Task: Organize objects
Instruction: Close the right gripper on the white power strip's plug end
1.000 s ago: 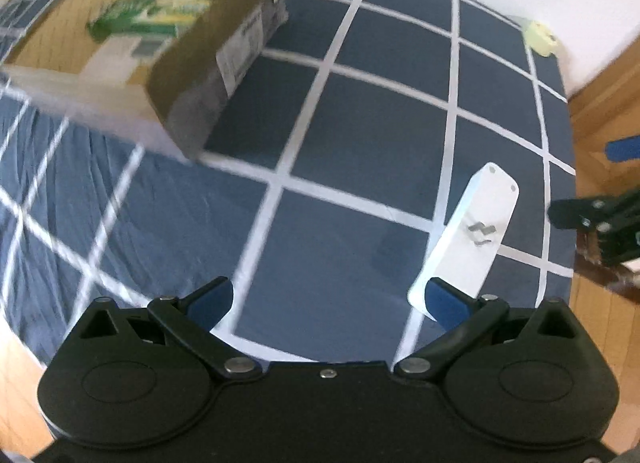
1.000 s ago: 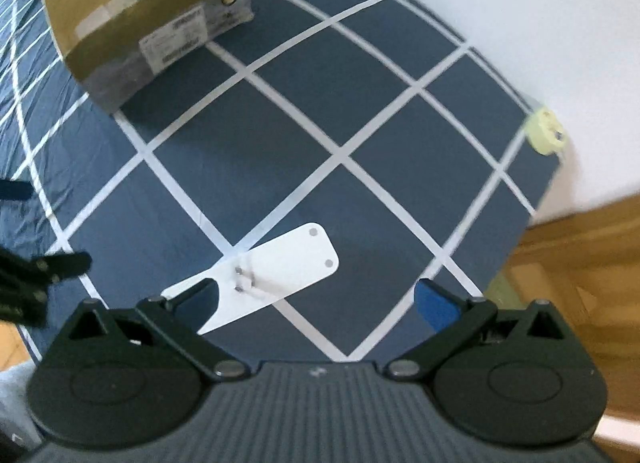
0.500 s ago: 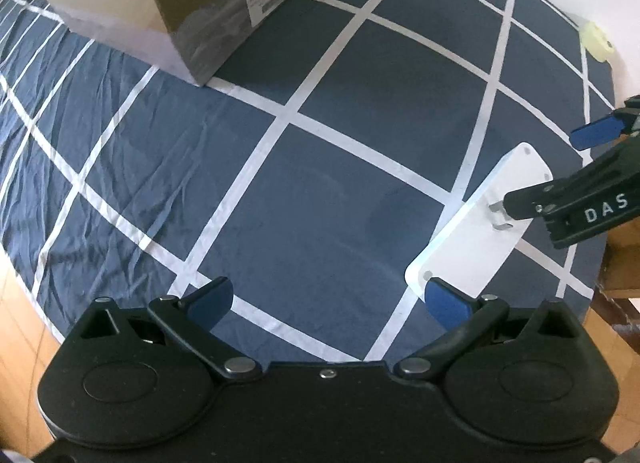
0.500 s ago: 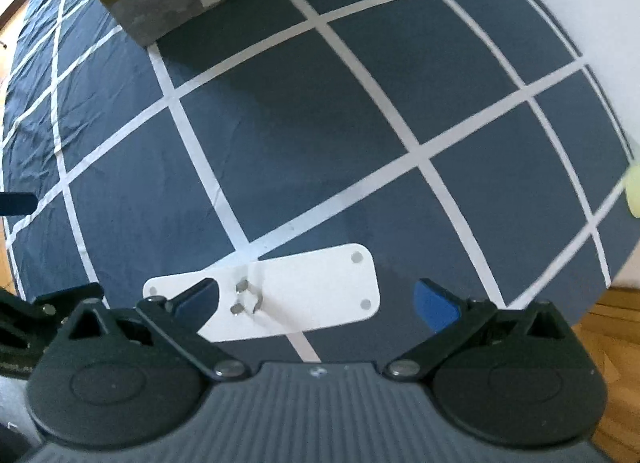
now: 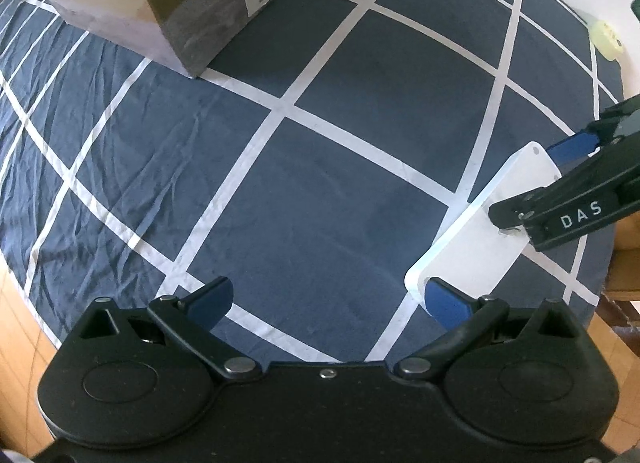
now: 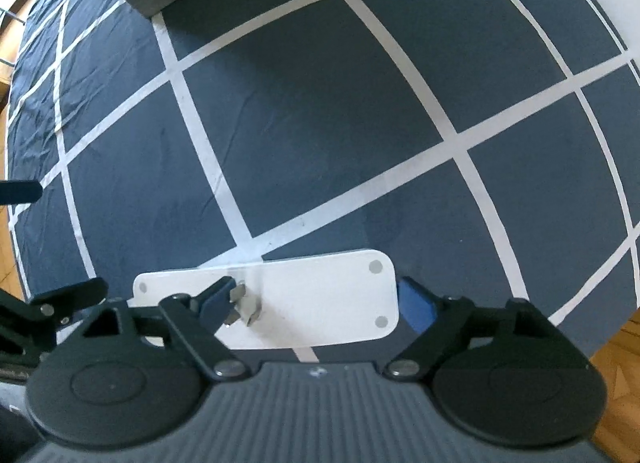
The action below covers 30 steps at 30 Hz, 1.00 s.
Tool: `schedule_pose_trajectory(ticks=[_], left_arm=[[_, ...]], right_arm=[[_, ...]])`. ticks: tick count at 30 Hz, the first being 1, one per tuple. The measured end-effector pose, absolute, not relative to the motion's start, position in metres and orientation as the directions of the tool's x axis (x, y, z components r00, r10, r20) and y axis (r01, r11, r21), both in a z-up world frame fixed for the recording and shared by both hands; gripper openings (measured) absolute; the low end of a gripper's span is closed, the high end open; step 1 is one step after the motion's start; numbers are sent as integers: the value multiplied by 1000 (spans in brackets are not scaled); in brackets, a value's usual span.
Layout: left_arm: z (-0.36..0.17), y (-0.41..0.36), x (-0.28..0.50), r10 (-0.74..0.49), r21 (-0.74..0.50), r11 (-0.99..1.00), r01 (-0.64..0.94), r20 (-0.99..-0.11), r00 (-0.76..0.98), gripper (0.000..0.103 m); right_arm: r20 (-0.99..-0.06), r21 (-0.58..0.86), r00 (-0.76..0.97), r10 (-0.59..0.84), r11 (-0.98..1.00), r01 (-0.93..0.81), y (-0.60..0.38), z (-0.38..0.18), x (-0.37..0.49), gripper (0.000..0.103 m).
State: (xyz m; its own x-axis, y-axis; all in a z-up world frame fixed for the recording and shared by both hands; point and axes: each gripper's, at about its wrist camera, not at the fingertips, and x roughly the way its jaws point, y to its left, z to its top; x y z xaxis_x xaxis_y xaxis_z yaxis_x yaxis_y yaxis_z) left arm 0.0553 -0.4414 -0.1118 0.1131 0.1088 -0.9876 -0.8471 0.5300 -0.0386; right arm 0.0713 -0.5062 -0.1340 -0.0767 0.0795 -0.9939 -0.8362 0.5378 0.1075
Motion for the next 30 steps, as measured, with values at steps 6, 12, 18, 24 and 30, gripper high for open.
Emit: schedule_pose_trajectory(ticks=[6, 12, 18, 24, 30], left_arm=[[-114, -444, 52, 99, -50, 535, -843, -988, 121, 103], [-122, -450, 51, 57, -90, 527, -845, -988, 140, 103], [-133, -462, 58, 1, -140, 533, -834, -986, 166, 103], [-140, -468, 70, -28, -174, 505, -845, -982, 186, 103], [-145, -469, 76, -38, -200, 454, -868, -978, 205, 103]], right_arm=[[-995, 103, -77, 69, 622, -776, -513, -134, 71, 86], [-994, 104, -80, 69, 787, -609, -535, -136, 58, 86], [-994, 107, -66, 87, 885, -452, -553, -135, 37, 86], [-993, 112, -29, 111, 886, -450, -557, -133, 32, 86], [-991, 130, -22, 135, 874, -469, -557, -132, 30, 86]])
